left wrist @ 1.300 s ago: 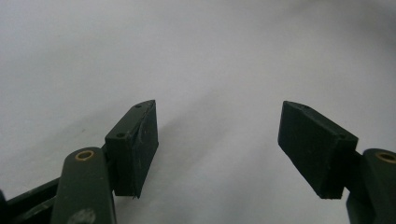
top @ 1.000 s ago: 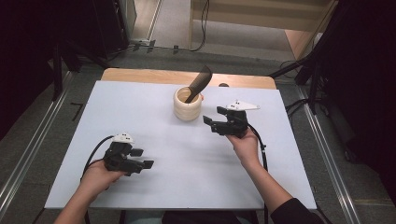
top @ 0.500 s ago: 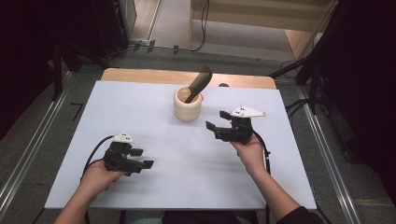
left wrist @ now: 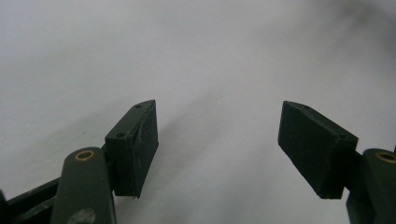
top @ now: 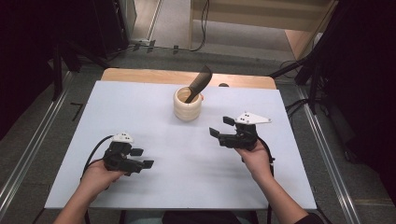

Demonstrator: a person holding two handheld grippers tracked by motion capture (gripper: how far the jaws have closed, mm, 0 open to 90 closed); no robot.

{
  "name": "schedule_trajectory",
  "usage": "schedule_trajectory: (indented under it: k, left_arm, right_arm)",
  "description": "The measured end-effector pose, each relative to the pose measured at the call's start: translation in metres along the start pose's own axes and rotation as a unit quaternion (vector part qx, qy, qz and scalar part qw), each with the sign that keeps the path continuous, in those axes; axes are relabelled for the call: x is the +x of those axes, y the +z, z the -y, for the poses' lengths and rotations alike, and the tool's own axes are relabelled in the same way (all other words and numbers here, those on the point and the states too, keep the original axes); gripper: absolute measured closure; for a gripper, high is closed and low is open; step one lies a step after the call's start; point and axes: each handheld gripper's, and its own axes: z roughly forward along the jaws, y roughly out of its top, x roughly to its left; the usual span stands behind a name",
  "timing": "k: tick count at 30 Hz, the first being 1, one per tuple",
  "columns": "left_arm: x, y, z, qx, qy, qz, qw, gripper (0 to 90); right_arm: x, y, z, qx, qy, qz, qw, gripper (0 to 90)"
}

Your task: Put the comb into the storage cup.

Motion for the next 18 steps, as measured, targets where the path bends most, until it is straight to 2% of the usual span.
schedule_trajectory:
  k: [12,18]
  left_arm:
    - [0.0,-0.001,0.0,-0.002,0.001,0.003,1.0,29.3]
    - [0.0,-0.001,0.0,-0.006,0.0,0.005,1.0,29.3]
  right_arm:
    - [0.001,-0.013,0.012,0.011,0.002,-0.004,0.9999,22.7]
    - [0.001,-0.018,0.02,0.017,0.009,-0.015,0.9997,22.1]
